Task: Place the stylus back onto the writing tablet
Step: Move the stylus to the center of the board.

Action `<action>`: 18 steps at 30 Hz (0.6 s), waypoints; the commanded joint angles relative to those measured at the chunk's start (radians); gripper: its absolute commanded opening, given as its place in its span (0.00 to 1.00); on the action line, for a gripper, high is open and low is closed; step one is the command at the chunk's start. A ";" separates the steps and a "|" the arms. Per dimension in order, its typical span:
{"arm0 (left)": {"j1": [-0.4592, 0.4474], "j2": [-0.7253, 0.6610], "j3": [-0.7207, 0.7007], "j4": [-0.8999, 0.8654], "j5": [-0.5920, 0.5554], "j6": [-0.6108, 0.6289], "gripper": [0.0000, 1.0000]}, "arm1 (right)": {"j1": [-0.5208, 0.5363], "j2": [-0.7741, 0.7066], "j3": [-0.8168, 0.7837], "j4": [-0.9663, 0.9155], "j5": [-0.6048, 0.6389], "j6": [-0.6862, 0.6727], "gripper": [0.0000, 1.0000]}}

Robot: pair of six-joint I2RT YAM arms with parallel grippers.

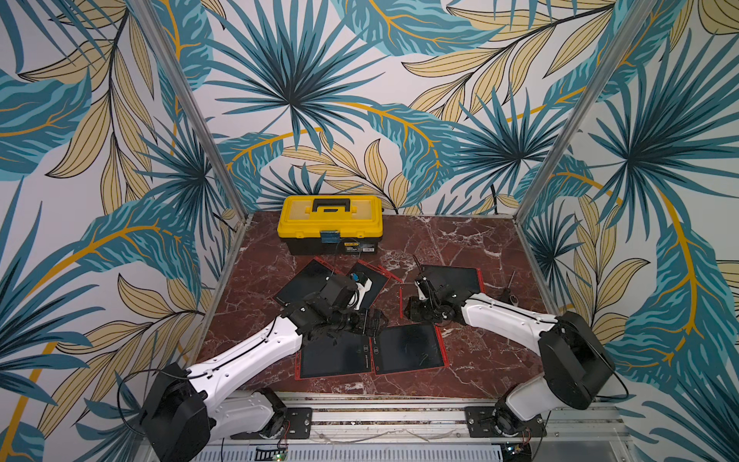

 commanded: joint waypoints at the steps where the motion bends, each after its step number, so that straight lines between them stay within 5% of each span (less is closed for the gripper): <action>1: 0.005 0.051 0.062 0.027 0.041 -0.024 0.95 | 0.001 -0.101 -0.056 -0.016 -0.007 -0.034 0.49; 11: -0.004 0.253 0.177 0.040 0.059 -0.082 0.84 | 0.001 -0.395 -0.104 -0.157 0.071 -0.058 0.99; 18: -0.016 0.383 0.269 0.040 0.016 -0.113 0.77 | 0.001 -0.558 -0.094 -0.191 0.166 -0.010 1.00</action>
